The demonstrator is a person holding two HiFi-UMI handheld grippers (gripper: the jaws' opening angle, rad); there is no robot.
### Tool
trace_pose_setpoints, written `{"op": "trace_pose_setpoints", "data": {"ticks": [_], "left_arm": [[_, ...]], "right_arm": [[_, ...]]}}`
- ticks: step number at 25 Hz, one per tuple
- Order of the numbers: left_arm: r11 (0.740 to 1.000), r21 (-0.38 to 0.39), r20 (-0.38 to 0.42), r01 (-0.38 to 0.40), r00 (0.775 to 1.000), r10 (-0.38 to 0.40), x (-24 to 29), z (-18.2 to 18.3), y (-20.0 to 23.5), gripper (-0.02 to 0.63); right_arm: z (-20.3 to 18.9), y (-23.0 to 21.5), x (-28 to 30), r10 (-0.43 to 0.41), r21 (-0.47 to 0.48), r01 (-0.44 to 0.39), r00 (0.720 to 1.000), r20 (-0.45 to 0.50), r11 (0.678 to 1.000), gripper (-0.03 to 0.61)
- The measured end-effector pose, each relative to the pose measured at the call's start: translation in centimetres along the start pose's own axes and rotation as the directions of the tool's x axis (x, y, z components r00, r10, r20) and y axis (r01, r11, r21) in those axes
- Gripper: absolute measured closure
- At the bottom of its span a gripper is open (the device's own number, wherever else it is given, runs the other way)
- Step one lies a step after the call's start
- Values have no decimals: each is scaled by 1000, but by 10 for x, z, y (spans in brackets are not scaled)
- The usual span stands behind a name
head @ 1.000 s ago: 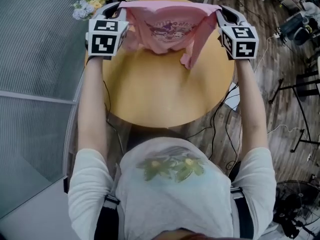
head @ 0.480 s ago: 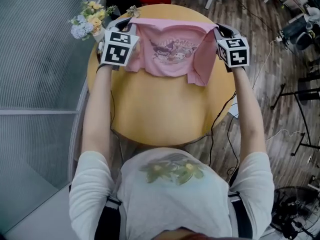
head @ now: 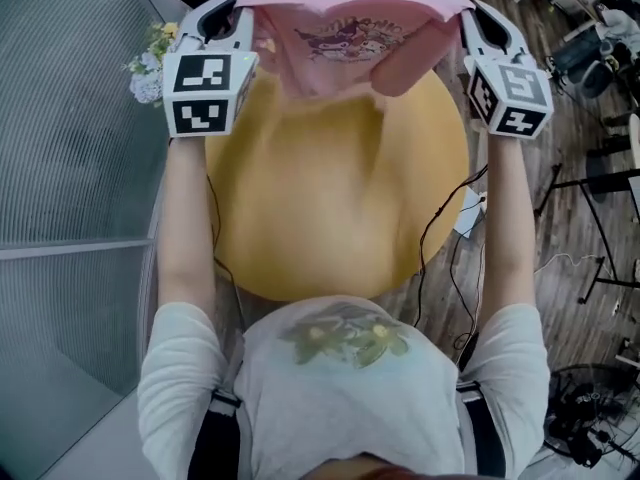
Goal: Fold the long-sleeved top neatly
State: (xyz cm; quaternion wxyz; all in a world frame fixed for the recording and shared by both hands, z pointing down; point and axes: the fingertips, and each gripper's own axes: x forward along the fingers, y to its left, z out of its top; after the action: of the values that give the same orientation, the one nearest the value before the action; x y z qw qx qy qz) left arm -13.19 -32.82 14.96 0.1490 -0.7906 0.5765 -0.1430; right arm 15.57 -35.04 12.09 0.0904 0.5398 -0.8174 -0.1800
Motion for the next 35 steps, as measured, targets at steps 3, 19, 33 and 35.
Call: {"op": "trace_pose_setpoints", "data": {"ticks": [3,19,33,35], "left_arm": [[999,17,-32,46,998,-45,-32,-30,-30,597],[900,-251,-651,357,625,-430,-273,-430,-306,597],[915,-363,-741,178,540,-399,-291,-461,-317,597],[922,-353,-747,160,544,-381,-291,-461,-317,597]], "right_arm": [[-38,30,-51,40,-42,-42,997,-61,998,543],[-426,304,-314,391,343,-197,577,-717,919,543],[-444,323,-328,360,258,-259,525,-771,931,543],[-445,323,-327,345,248,-250,516,-784,936,543]]}}
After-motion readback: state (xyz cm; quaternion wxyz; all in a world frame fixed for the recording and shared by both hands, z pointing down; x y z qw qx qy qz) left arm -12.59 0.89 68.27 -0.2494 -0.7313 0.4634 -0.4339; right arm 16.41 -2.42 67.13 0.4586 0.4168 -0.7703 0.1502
